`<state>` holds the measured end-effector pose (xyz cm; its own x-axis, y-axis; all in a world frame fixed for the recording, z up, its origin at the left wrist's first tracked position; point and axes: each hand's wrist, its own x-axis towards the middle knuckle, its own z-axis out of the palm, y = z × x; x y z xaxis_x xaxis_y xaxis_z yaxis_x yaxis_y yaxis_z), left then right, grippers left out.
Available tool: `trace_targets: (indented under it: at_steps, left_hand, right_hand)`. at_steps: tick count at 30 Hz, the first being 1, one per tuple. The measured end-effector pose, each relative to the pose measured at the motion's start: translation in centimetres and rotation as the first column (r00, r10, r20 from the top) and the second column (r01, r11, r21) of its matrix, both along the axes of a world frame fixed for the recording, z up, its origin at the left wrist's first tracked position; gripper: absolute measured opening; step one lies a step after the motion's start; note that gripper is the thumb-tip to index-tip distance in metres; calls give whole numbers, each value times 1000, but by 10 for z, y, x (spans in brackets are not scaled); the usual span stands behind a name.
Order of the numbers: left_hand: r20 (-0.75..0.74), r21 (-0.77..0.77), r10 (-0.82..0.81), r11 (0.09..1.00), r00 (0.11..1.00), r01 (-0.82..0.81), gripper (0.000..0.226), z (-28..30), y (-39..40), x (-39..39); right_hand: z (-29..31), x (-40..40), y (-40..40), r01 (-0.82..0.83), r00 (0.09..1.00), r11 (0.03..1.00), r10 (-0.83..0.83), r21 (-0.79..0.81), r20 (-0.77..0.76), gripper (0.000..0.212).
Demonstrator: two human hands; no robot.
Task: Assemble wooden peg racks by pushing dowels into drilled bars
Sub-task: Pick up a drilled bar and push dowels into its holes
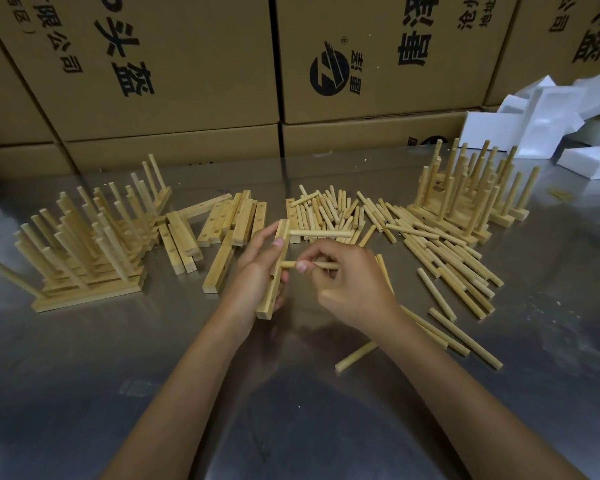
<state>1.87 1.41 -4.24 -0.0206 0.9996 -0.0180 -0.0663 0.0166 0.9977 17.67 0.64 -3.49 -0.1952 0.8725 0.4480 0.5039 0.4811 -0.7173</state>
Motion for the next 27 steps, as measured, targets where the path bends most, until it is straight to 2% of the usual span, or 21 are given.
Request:
trace_targets:
  at_steps: [5,7,8,9,10,11,12,13,14,15,17,19,21,22,24,26,27]
  left_hand:
    - [68,-64,83,995,994,-78,26,-2,3,-3]
    - [120,-78,136,989,983,-128,28,-2,4,-7]
    - [142,-84,162,985,977,-151,28,-2,5,-10]
    - [156,-88,182,981,971,-170,28,-2,7,-13]
    - [165,-93,199,978,966,-185,29,-3,8,-15]
    - [169,-97,210,976,963,-196,30,-3,8,-17]
    - [170,-99,216,974,961,-202,31,-3,9,-17]
    - [167,-101,219,974,961,-204,31,-4,10,-18]
    - [161,-103,220,973,962,-205,31,-4,10,-17]
    - [152,-105,219,973,964,-204,30,-4,10,-16]
    - [138,-107,210,975,968,-196,30,-5,9,-13]
    - [134,-109,204,976,970,-190,30,-6,8,-10]
    - [144,-122,211,973,967,-194,29,-6,8,-8]
    - [155,-132,214,972,965,-194,28,-5,8,-8]
    - [187,-147,210,972,960,-184,29,-6,9,-8]
    - [207,-150,212,971,955,-183,32,-7,10,-10]
    - [209,-149,220,970,953,-192,33,-8,10,-11]
  right_hand:
    - [10,5,1,9,1000,1000,-10,26,13,18]
    - [18,15,3,83,992,997,-81,12,-96,16]
    - [20,24,5,176,978,984,-176,-2,-113,15]
    - [23,36,8,311,949,950,-311,-9,-46,15]
    - [25,51,11,456,884,890,-451,-10,127,15]
    - [25,69,14,572,771,820,-524,-32,360,15]
    - [26,83,15,654,654,751,-499,-93,568,14]
    - [28,94,14,703,581,687,-409,-181,704,13]
    - [28,99,14,719,569,638,-313,-275,760,14]
    - [28,102,15,714,590,612,-264,-341,763,17]
    - [28,99,17,707,613,610,-275,-358,741,19]
    - [26,92,17,689,609,658,-298,-304,735,22]
    - [24,83,16,631,624,749,-335,-203,706,25]
    - [22,78,15,578,658,801,-348,-153,668,25]
    - [21,64,11,410,797,904,-289,-124,530,20]
    - [23,47,4,170,930,968,-95,-185,354,10]
    - [23,38,0,40,963,973,23,-228,268,8]
